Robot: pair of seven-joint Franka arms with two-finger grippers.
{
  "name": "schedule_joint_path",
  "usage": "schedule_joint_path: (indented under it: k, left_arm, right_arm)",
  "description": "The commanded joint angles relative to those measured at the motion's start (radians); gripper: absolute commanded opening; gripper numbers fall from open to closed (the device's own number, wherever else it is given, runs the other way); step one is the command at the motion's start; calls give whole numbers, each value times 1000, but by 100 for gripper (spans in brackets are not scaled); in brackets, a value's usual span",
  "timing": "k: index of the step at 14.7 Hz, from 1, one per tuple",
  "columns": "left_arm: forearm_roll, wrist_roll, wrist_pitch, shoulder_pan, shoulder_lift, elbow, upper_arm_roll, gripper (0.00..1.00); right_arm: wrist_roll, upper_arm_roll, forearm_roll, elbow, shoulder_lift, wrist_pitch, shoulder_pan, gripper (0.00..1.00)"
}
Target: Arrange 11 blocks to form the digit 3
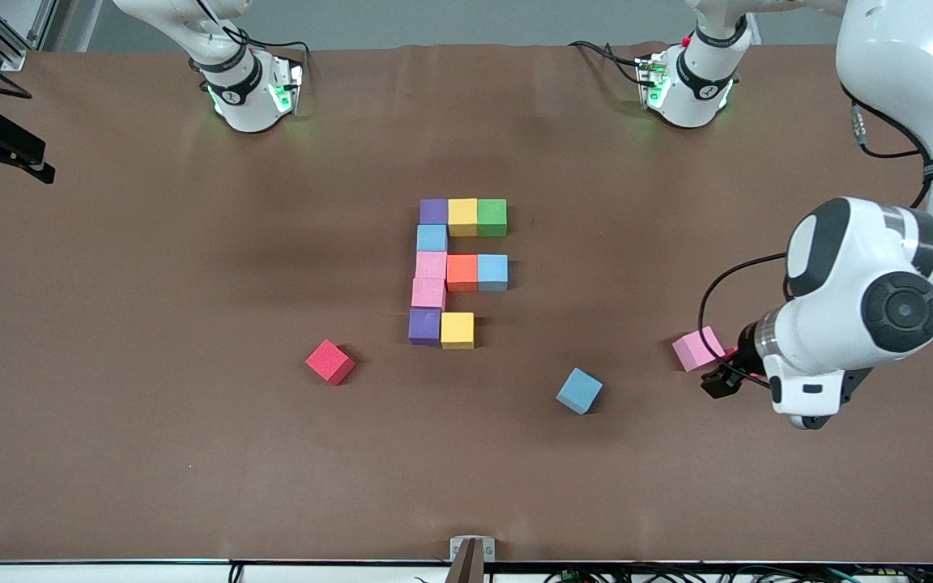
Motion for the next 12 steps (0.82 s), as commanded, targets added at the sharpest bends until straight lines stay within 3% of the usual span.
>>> schedule_joint_path:
  k: [1, 8, 12]
  left_arm:
    - [-17, 162, -29, 64, -58, -12, 0, 100]
    - [-23, 688, -131, 194, -187, -13, -9, 100]
    - [-78, 715, -162, 185, -282, -110, 0, 100]
  right_arm:
    - [-8, 2, 13, -22, -54, -2, -1, 100]
    - [-8, 1, 30, -28, -56, -35, -3, 100]
    - [-8, -1, 33, -30, -56, -50, 0, 100]
